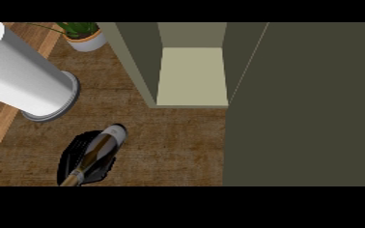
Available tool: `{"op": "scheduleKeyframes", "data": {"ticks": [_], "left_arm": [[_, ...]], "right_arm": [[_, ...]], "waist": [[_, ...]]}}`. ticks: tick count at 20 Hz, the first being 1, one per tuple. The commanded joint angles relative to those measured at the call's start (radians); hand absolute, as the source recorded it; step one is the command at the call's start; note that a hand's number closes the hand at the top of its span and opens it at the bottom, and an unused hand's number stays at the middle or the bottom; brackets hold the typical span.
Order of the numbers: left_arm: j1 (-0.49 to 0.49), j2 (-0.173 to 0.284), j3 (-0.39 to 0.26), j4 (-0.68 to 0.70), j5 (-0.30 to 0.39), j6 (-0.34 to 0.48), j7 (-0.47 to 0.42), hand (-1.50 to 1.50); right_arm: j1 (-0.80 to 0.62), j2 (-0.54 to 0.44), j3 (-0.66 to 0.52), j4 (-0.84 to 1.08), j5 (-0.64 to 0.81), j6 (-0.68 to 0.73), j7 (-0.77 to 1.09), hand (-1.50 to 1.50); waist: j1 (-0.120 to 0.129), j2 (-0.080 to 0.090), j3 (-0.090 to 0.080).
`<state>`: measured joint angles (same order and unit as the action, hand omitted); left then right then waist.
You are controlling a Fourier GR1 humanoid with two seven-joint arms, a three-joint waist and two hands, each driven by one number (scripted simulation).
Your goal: Pick up the wine, place it into the cabinet and close the cabinet
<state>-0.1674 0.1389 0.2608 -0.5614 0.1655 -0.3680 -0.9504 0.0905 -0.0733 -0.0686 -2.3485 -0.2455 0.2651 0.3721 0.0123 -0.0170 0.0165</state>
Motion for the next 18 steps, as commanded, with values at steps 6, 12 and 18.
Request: {"op": "scheduleKeyframes", "data": {"ticks": [6,12,18], "left_arm": [[0.226,-0.13,-0.15,-0.359,0.021,-0.077,0.099,1.5],[0.414,-0.137,-0.252,-0.789,0.128,-0.013,0.374,1.5],[0.457,-0.138,-0.368,-1.093,0.211,0.134,0.601,1.5]], "right_arm": [[-0.039,0.035,0.032,0.09,0.073,-0.015,-0.052,-1.5],[0.036,0.039,0.064,-0.036,0.05,-0.008,-0.007,-1.5],[-0.078,0.038,0.066,0.094,0.085,-0.029,-0.01,-1.5]], "waist": [[0.011,0.012,-0.014],[-0.004,0.013,-0.015],[-0.001,0.017,-0.016]]}}
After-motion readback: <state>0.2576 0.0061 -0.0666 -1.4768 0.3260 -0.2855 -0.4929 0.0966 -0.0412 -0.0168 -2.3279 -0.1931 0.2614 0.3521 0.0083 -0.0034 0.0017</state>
